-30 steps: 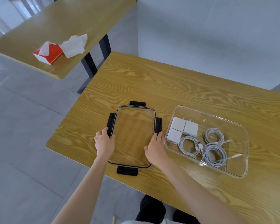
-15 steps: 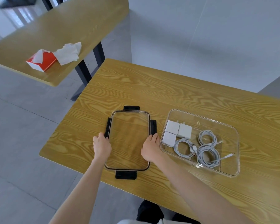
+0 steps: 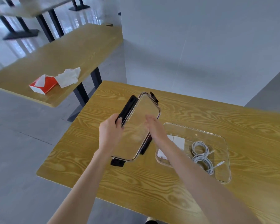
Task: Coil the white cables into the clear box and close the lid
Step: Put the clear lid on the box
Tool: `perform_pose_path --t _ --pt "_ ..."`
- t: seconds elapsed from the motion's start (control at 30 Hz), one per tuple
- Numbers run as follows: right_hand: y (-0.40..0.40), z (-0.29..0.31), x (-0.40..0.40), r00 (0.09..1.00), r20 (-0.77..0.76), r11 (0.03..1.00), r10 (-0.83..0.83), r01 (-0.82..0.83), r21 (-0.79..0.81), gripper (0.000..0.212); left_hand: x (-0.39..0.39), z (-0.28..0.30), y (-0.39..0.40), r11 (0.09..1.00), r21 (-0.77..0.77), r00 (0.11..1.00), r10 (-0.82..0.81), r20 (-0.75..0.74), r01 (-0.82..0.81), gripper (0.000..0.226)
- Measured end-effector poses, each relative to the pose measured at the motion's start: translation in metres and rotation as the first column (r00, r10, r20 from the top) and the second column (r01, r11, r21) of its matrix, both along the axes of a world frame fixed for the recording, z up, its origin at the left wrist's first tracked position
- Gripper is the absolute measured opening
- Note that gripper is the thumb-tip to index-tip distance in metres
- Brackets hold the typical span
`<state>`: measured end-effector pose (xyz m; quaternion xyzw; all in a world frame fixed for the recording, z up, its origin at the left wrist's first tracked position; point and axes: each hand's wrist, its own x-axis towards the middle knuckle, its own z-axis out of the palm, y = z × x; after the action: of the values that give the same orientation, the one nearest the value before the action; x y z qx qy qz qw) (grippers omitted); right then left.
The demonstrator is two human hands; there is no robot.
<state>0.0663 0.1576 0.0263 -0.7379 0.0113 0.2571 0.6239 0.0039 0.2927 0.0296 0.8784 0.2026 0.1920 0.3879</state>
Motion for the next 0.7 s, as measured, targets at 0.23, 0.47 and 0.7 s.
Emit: perform_pose_path --t 0.23,0.47,0.7 --pt "-0.099 0.066 0.037 0.953 -0.243 0.82 -0.182 0.283 0.498 0.073 0.006 0.033 -0.069 0.721 0.649 0.85 -0.481 0.215 0.243 0.028" --pt "-0.179 0.073 0.031 0.876 -0.192 0.789 -0.443 0.483 0.381 0.019 0.018 0.001 -0.121 0.511 0.736 0.659 -0.743 0.119 0.444 0.03" --pt "-0.235 0.043 0.006 0.795 -0.199 0.692 -0.573 0.599 0.404 0.018 0.035 -0.006 -0.136 0.977 0.054 0.976 -0.21 0.064 0.207 0.061"
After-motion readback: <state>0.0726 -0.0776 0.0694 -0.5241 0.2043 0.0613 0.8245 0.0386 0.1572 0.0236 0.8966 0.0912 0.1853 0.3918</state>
